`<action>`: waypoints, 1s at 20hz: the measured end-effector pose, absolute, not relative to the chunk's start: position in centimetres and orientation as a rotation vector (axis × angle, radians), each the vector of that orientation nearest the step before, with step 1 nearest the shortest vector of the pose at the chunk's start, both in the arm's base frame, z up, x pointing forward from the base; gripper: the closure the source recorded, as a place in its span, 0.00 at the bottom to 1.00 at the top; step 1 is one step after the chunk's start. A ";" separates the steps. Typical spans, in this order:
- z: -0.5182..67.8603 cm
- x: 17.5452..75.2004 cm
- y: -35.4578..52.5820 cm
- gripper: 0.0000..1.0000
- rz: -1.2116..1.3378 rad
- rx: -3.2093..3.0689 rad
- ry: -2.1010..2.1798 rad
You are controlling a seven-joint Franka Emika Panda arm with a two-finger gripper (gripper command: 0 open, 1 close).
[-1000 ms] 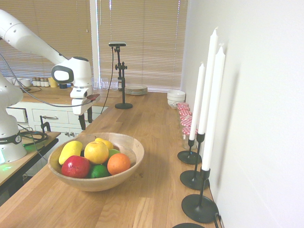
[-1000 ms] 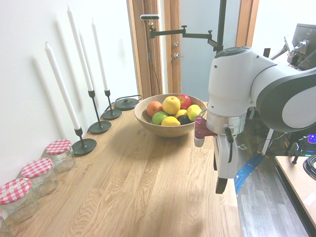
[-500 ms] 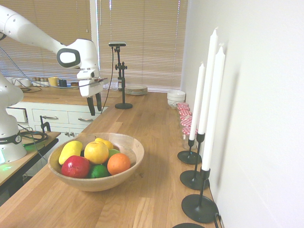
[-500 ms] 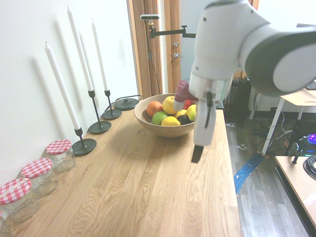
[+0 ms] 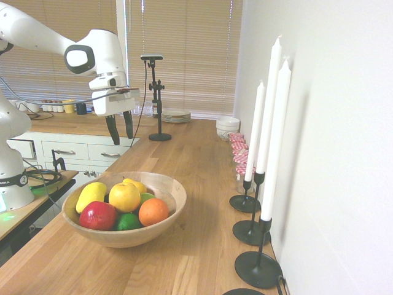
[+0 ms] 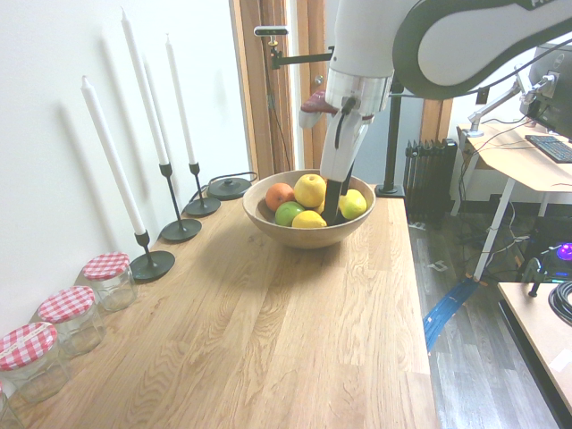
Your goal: Take pear out of the basket
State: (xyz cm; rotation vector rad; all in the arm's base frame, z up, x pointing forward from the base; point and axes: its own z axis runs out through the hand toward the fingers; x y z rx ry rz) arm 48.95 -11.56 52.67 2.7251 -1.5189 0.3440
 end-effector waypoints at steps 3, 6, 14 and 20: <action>54.2 48.3 -15.9 0.00 0.349 2.695 -1.592; 55.1 47.8 -19.9 0.00 0.354 2.669 -1.649; 55.2 49.2 -27.2 0.00 0.354 2.623 -1.731; 52.8 53.9 -29.1 0.00 0.303 2.624 -1.716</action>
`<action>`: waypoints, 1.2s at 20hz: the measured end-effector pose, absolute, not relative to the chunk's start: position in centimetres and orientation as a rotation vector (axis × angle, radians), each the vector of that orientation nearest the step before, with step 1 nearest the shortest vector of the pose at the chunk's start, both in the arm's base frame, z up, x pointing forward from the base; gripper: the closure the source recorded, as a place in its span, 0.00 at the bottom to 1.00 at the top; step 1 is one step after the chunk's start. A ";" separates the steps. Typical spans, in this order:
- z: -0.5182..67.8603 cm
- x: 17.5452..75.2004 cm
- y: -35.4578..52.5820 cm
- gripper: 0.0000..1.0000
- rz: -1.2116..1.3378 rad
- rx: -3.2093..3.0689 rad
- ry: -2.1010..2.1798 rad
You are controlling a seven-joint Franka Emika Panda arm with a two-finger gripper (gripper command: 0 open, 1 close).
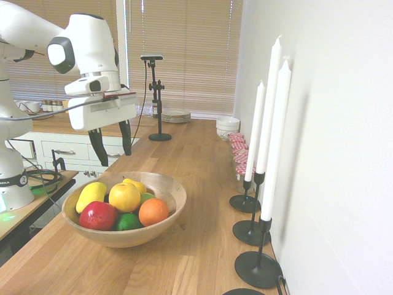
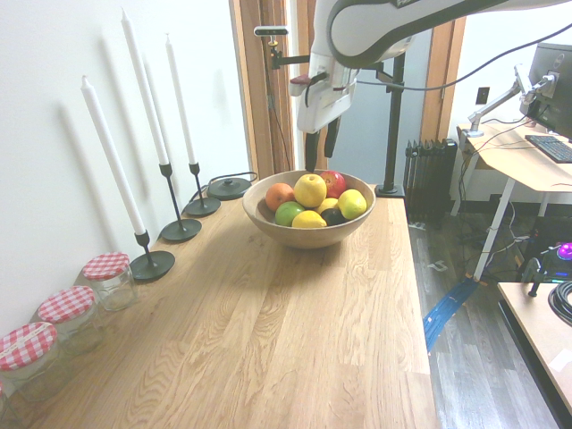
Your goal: Take pear out of the basket
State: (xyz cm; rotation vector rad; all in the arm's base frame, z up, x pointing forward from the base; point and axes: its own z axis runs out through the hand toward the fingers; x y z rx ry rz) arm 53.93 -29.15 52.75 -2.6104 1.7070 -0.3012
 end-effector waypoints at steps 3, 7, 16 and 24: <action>51.7 55.8 -29.7 0.00 -0.277 -2.612 1.713; 50.6 56.4 -30.8 0.00 -0.242 -2.591 1.736; 46.6 55.9 -33.5 0.00 -0.161 -2.574 1.770; 44.4 56.6 -33.7 1.00 -0.142 -2.581 1.741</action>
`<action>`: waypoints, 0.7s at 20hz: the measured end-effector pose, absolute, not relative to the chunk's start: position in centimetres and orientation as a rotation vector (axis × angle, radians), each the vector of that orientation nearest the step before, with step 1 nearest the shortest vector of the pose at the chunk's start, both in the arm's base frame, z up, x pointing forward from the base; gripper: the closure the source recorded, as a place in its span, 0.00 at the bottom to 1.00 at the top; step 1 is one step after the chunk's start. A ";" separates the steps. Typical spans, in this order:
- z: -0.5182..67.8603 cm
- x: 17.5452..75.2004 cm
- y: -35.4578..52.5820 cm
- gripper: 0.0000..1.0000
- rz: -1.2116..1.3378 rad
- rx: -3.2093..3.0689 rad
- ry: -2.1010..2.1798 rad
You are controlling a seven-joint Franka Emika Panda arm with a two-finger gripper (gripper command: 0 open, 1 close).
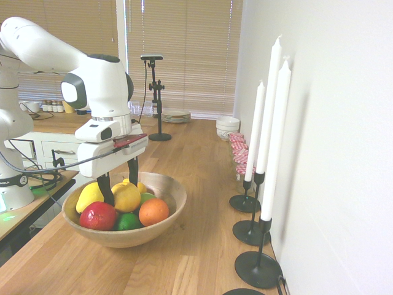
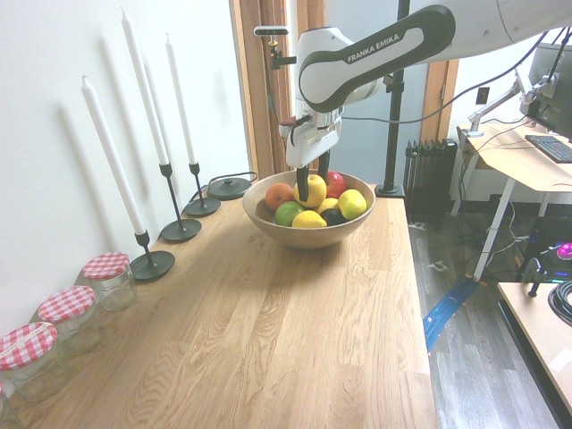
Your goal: Take pear out of the basket
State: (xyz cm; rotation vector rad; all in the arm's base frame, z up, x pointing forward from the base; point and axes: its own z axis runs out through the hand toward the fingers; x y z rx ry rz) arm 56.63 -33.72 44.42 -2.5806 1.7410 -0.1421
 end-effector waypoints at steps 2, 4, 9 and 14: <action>43.9 56.9 -33.8 1.00 -0.145 -2.580 1.730; 43.5 57.0 -33.8 1.00 -0.144 -2.578 1.727; 43.1 57.2 -33.8 1.00 -0.147 -2.583 1.716; 43.1 57.3 -33.8 1.00 -0.154 -2.584 1.714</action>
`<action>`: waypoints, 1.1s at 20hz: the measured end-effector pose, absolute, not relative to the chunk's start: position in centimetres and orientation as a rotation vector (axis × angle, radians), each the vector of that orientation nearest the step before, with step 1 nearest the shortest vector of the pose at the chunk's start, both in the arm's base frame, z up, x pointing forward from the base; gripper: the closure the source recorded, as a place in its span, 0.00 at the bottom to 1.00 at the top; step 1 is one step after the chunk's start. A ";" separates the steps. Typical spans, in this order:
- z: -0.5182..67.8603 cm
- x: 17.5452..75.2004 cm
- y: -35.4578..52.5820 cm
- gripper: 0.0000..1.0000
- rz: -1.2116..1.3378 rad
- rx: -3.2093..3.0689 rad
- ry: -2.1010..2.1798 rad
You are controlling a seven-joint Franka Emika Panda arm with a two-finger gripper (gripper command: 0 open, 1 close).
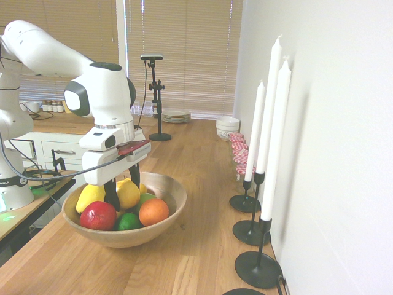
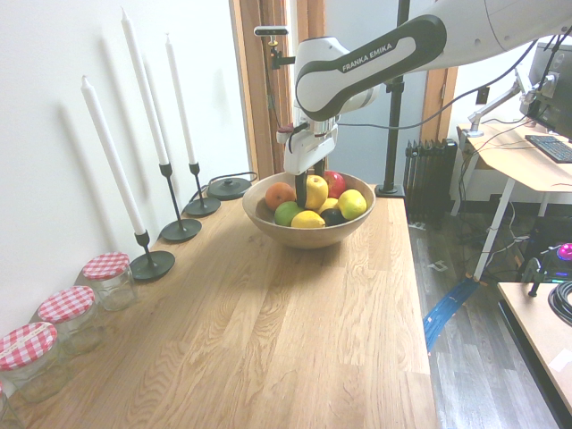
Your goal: Take pear out of the basket
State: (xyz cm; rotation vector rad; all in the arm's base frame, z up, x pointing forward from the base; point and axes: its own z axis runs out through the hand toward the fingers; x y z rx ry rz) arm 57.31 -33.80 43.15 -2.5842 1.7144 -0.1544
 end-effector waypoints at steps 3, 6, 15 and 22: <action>44.1 57.7 -32.8 1.00 -0.171 -2.594 1.689; 47.7 58.4 -29.7 1.00 -0.229 -2.619 1.612; 58.0 59.4 -11.8 1.00 -0.387 -2.711 1.358; 52.3 58.8 -0.1 1.00 -0.346 -2.794 1.273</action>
